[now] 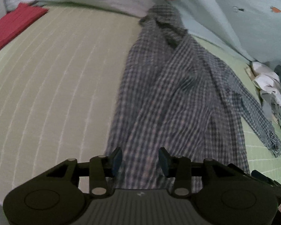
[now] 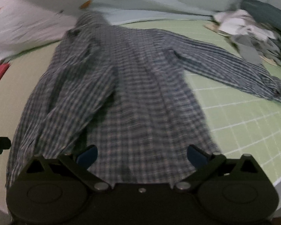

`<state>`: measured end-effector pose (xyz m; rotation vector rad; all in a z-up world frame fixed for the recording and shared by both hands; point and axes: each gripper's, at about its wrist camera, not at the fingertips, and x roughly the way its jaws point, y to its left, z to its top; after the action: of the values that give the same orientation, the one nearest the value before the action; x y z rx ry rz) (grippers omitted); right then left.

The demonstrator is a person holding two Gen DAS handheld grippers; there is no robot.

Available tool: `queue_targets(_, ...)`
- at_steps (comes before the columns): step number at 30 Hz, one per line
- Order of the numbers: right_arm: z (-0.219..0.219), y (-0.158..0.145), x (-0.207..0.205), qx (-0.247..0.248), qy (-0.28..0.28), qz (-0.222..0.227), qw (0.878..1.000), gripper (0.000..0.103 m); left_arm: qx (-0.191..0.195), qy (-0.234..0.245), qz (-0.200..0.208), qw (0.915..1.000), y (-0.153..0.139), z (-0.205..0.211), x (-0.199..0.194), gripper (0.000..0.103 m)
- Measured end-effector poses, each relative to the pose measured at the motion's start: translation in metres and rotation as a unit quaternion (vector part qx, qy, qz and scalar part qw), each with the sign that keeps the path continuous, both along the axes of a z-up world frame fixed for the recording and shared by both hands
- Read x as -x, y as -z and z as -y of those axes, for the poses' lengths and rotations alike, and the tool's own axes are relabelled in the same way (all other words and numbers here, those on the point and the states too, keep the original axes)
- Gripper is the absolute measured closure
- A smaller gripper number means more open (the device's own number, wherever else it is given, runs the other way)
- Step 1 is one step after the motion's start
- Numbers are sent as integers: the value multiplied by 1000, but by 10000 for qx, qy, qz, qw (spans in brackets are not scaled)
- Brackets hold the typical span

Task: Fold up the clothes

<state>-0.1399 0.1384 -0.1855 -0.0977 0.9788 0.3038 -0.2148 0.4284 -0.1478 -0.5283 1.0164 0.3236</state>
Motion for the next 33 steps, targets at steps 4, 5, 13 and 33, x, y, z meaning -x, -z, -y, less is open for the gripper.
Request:
queue_targets(4,10,0,-18,-82,256,28,9996,0,-81,118,43,9999,-4,2,-23,60)
queue_targets(5,12,0,-23,-101,314,36,9994,0,-101,148,54,9998,-5,3,-29,60)
queue_targets(13,1,10,-79,-277,444,-52,9986,0,62,258,387,9989,-10,-14,-90,60)
queue_targets(33,-42,49,-194,12,1122,-433,9927,0,617,898,1016,9888,39,-76,-247,102)
